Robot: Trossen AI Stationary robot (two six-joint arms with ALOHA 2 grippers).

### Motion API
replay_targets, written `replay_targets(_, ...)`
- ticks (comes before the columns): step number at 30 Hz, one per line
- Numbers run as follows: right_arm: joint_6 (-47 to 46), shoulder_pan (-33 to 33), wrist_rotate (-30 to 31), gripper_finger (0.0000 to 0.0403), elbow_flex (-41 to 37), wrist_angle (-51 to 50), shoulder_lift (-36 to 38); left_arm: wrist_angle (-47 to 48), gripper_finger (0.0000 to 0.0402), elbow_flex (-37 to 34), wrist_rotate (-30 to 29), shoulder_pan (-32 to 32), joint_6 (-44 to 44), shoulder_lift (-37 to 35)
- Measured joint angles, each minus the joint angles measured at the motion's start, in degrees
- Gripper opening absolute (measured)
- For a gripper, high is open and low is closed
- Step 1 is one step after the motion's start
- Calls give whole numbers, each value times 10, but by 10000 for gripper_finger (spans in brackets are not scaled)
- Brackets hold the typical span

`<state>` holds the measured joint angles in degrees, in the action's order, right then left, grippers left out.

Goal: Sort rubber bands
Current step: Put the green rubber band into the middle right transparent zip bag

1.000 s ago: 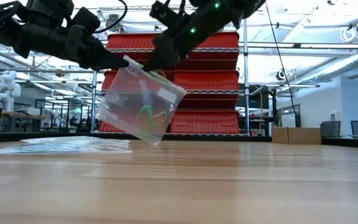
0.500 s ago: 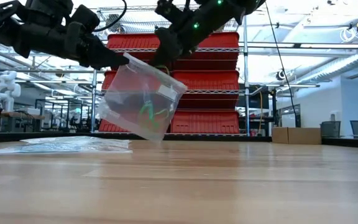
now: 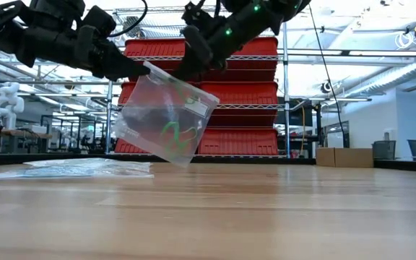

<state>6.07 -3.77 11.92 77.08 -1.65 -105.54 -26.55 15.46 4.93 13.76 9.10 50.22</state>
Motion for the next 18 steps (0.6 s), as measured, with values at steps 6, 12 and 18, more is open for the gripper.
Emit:
replay_targets(6, -21, 4, -1, 155, 0, -1, 3, 0, 2, 0, 0, 0, 0, 0)
replay_targets(12, -24, 17, -1, 201, 0, -5, 43, 0, 2, 0, 0, 0, 1, 0)
replay_targets(18, -51, 41, 0, 135, 0, -126, 113, 1, 2, 0, 0, -1, -6, 0)
